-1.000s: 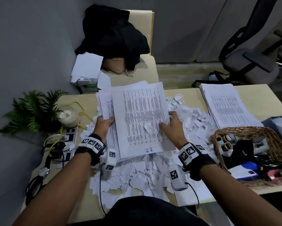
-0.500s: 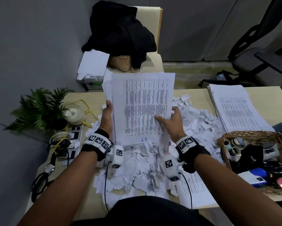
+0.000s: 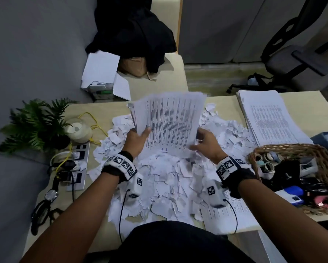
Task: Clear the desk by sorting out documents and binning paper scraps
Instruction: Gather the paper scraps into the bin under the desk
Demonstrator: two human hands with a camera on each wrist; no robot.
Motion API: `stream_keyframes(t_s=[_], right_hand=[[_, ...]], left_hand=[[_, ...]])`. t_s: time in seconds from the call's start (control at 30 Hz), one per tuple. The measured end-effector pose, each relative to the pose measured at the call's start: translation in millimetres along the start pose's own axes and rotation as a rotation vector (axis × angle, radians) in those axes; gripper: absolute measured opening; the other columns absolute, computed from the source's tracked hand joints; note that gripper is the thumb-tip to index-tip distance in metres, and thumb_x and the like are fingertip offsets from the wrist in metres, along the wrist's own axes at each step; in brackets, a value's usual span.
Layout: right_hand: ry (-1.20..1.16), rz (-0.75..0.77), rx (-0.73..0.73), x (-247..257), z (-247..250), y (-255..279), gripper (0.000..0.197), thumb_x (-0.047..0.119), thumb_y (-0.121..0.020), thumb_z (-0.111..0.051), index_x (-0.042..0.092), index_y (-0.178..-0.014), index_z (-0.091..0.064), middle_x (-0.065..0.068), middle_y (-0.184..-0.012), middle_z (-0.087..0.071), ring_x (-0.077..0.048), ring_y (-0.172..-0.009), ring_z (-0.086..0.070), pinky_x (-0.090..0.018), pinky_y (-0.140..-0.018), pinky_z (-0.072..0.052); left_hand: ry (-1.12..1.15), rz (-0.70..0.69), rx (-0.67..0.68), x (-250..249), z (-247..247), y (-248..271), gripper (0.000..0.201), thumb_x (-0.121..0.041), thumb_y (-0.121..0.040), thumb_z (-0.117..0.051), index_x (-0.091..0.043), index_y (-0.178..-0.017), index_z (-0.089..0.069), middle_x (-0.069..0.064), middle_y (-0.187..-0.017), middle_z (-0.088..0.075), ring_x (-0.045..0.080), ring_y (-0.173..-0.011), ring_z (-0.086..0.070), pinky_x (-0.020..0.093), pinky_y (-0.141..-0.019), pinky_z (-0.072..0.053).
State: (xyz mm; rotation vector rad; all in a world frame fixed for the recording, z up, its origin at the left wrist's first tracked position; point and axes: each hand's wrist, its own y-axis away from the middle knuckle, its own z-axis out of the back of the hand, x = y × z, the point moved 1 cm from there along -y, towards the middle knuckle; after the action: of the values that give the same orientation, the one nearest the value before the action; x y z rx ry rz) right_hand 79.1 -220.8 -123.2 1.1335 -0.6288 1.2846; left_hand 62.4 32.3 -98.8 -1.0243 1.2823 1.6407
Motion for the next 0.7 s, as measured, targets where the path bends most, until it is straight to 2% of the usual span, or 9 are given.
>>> stream_keyframes(t_s=[0.07, 0.17, 0.23, 0.3, 0.37, 0.4, 0.47, 0.6, 0.7], right_hand=[[0.012, -0.045, -0.156, -24.4, 21.6, 9.7, 0.044, -0.005, -0.072, -0.078, 0.010, -0.112, -0.066, 0.000, -0.095, -0.068, -0.018, -0.095, -0.065, -0.037, -0.093, -0.053], [0.146, -0.200, -0.342, -64.0, 59.1, 23.6, 0.032, -0.003, -0.079, -0.068, 0.010, -0.108, -0.069, -0.006, -0.094, -0.071, -0.021, -0.092, -0.066, -0.038, -0.095, -0.052], [0.268, -0.333, -0.299, -90.0, 77.8, 32.0, 0.022, 0.004, -0.082, -0.066, 0.011, -0.102, -0.071, -0.007, -0.096, -0.072, -0.025, -0.093, -0.066, -0.033, -0.090, -0.052], [0.452, -0.436, -0.233, -105.0, 87.3, 44.1, 0.008, 0.011, -0.084, -0.063, 0.012, -0.080, -0.070, -0.007, -0.080, -0.069, -0.025, -0.084, -0.067, -0.025, -0.077, -0.048], [0.600, -0.503, -0.216, -122.4, 89.3, 53.1, 0.032, 0.012, -0.086, -0.056, 0.006, -0.055, -0.053, -0.010, -0.057, -0.058, -0.026, -0.064, -0.062, -0.029, -0.075, -0.046], [0.615, -0.545, -0.196, -127.5, 88.1, 57.7, 0.037, 0.011, -0.087, -0.054, 0.007, -0.051, -0.045, -0.008, -0.051, -0.050, -0.025, -0.056, -0.056, -0.032, -0.079, -0.047], [0.619, -0.618, -0.145, -136.5, 84.9, 63.0, 0.034, 0.013, -0.086, -0.056, 0.008, -0.053, -0.046, -0.006, -0.051, -0.047, -0.024, -0.053, -0.054, -0.034, -0.072, -0.052], [0.506, -0.623, -0.111, -130.5, 75.5, 64.2, 0.014, 0.012, -0.083, -0.060, 0.002, -0.074, -0.064, -0.012, -0.074, -0.060, -0.030, -0.077, -0.060, -0.034, -0.071, -0.050], [0.367, -0.588, -0.113, -125.8, 63.9, 53.5, 0.010, 0.013, -0.081, -0.064, 0.008, -0.074, -0.059, -0.011, -0.076, -0.058, -0.031, -0.082, -0.061, -0.029, -0.064, -0.047]], left_hand=[[-0.028, -0.026, -0.047, -2.9, -2.9, -4.3, 0.030, -0.043, -0.090, -0.060, -0.014, -0.086, -0.059, 0.012, -0.085, -0.057, 0.021, -0.080, -0.055, 0.034, -0.072, -0.044], [-0.057, -0.111, -0.094, -14.9, -4.4, -9.9, 0.024, -0.035, -0.094, -0.059, -0.017, -0.078, -0.059, 0.012, -0.073, -0.053, 0.018, -0.068, -0.049, 0.030, -0.064, -0.039], [-0.090, -0.197, -0.114, -23.0, -4.8, -11.9, 0.018, -0.031, -0.095, -0.059, -0.018, -0.082, -0.061, 0.009, -0.072, -0.053, 0.017, -0.065, -0.047, 0.029, -0.062, -0.037], [-0.102, -0.261, -0.136, -26.3, -5.4, -14.7, 0.014, -0.029, -0.095, -0.059, -0.016, -0.090, -0.063, 0.009, -0.079, -0.057, 0.017, -0.072, -0.049, 0.030, -0.065, -0.039], [-0.100, -0.254, -0.160, -22.4, -5.3, -17.9, 0.016, -0.028, -0.095, -0.060, -0.014, -0.091, -0.063, 0.010, -0.080, -0.058, 0.018, -0.074, -0.051, 0.029, -0.066, -0.039], [-0.106, -0.235, -0.167, -18.9, -5.6, -18.6, 0.018, -0.029, -0.095, -0.060, -0.011, -0.091, -0.063, 0.010, -0.080, -0.058, 0.019, -0.074, -0.052, 0.029, -0.066, -0.039], [-0.111, -0.202, -0.154, -9.3, -7.4, -17.5, 0.023, -0.030, -0.095, -0.059, -0.008, -0.093, -0.063, 0.011, -0.081, -0.059, 0.020, -0.075, -0.055, 0.029, -0.067, -0.041], [-0.133, -0.129, -0.112, 15.6, -13.6, -8.8, 0.029, -0.028, -0.096, -0.058, -0.003, -0.107, -0.065, 0.009, -0.091, -0.065, 0.021, -0.085, -0.061, 0.028, -0.075, -0.046], [-0.160, -0.075, -0.096, 32.1, -19.0, -4.0, 0.021, -0.026, -0.096, -0.057, -0.007, -0.103, -0.063, 0.010, -0.090, -0.065, 0.022, -0.084, -0.060, 0.029, -0.076, -0.047]])
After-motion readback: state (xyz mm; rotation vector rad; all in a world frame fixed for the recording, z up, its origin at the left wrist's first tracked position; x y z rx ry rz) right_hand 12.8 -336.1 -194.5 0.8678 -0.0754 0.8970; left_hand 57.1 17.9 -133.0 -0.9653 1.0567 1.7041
